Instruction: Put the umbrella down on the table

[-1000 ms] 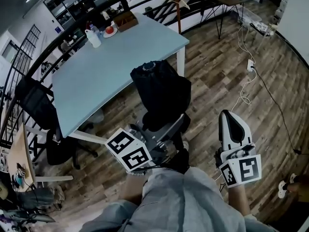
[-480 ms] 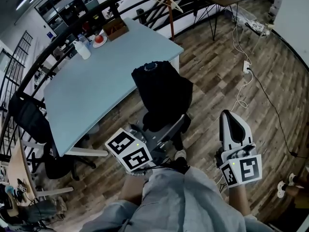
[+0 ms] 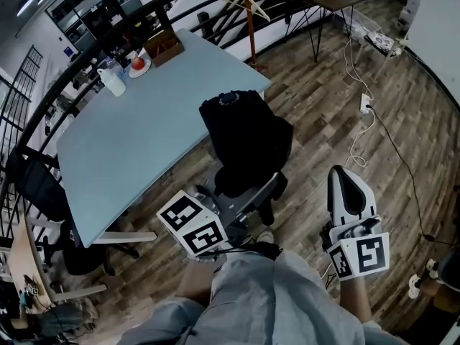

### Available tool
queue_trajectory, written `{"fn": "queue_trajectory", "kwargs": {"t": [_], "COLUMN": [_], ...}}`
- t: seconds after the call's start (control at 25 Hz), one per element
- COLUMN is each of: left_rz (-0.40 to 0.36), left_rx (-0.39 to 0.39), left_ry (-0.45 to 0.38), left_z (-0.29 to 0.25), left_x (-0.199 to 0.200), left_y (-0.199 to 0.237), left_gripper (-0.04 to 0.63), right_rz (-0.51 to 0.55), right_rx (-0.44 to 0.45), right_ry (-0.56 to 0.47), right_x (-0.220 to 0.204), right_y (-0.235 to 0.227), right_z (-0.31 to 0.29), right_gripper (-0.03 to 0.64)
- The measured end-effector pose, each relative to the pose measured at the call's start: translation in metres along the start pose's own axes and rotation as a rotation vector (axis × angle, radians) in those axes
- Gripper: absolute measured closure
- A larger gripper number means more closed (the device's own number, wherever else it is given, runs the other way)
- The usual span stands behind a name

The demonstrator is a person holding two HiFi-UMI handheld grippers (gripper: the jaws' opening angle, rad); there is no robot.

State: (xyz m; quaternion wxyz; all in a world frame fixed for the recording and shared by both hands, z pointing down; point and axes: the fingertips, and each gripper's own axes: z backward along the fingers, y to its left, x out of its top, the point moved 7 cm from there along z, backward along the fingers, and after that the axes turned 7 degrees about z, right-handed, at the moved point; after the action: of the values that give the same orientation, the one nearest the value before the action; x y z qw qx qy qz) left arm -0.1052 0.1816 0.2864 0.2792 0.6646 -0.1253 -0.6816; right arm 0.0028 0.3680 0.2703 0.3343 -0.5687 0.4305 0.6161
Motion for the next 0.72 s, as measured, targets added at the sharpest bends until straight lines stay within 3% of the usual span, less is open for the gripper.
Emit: {"fn": "queue_trajectory", "kwargs": {"t": [0.32,0.72], "left_rz": [-0.013,-0.018], "left_rx": [0.005,0.068], "left_ry": [-0.015,-0.052], "left_z": [0.001,0.010], "left_x": [0.008,0.016], "left_y": [0.021,0.035], "left_gripper": [0.334,0.334], "right_rz": [0.012,0.010], "right_rx": [0.044,0.097], "right_ry": [-0.008,-0.008], "right_x": [-0.001,-0.004], "right_y": [0.003,0.005], "right_z": [-0.032,-0.055], "right_gripper": [0.618,0.618]}}
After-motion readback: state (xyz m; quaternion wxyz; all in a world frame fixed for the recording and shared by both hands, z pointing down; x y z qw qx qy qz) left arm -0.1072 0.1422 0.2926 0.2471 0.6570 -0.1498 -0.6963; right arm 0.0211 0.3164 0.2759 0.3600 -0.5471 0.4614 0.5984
